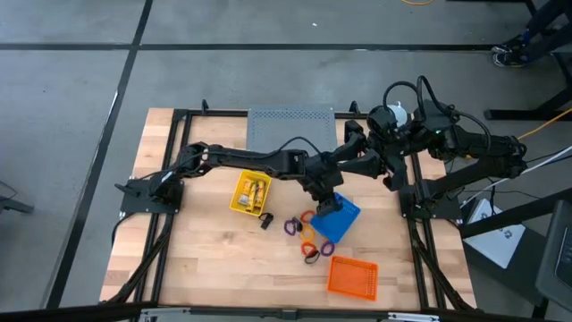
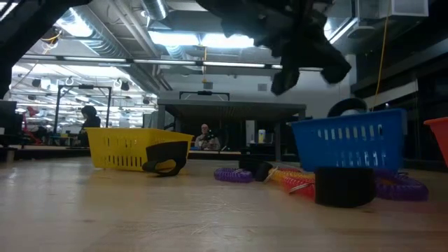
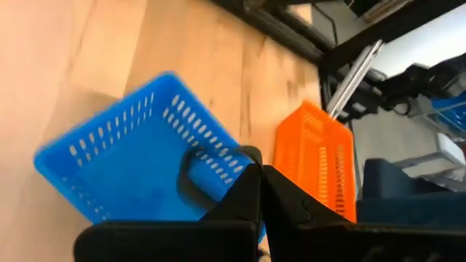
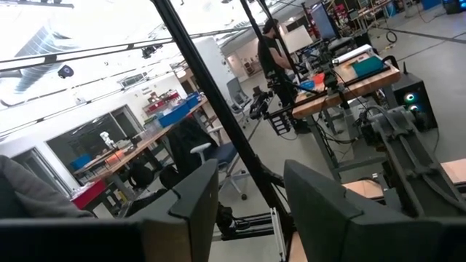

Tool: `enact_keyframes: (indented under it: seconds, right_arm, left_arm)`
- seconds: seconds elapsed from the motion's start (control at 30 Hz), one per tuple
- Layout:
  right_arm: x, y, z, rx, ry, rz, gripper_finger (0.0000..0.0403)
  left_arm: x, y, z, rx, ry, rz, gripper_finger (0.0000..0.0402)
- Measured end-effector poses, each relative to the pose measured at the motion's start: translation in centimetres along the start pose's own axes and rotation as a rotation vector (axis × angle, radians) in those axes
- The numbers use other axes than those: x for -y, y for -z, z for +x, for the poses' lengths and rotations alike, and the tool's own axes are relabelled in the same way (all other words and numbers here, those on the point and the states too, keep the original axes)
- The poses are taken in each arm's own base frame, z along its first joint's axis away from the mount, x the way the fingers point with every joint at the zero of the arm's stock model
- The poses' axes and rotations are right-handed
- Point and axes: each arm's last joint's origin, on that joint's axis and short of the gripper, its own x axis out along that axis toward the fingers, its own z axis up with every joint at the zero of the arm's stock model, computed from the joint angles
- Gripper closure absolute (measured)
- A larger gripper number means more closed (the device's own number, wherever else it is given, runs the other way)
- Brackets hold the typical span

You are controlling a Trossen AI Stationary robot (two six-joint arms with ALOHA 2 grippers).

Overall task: Pick & Place Office Desk Supplies
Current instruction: Put the black rubber band into the blue bin

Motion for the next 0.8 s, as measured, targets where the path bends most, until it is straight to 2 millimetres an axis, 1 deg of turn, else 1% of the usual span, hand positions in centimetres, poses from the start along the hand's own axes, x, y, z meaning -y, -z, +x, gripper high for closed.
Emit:
enact_keyframes:
  seconds: [0.13,0.37,0.67,0.8]
  right_arm:
    - [0.0,0.0,0.0,0.0,0.0,0.001,0.0243]
    - [0.2,0.2,0.4,-0.013,0.005,0.024,0.0243]
    - [0.1,0.5,0.7,-0.023,-0.001,0.03,0.0243]
    - [0.1,0.5,0.7,-0.024,-0.001,0.031,0.0243]
  left_arm:
    - [-1.4,0.9,2.0,-0.036,0.016,-0.021,0.0399]
    - [-3.7,2.3,4.8,-0.08,0.022,-0.087,0.0399]
    - [-6.8,3.1,5.9,-0.112,-0.003,-0.143,0.0399]
    - [-8.3,2.8,5.5,-0.092,-0.048,-0.187,0.0399]
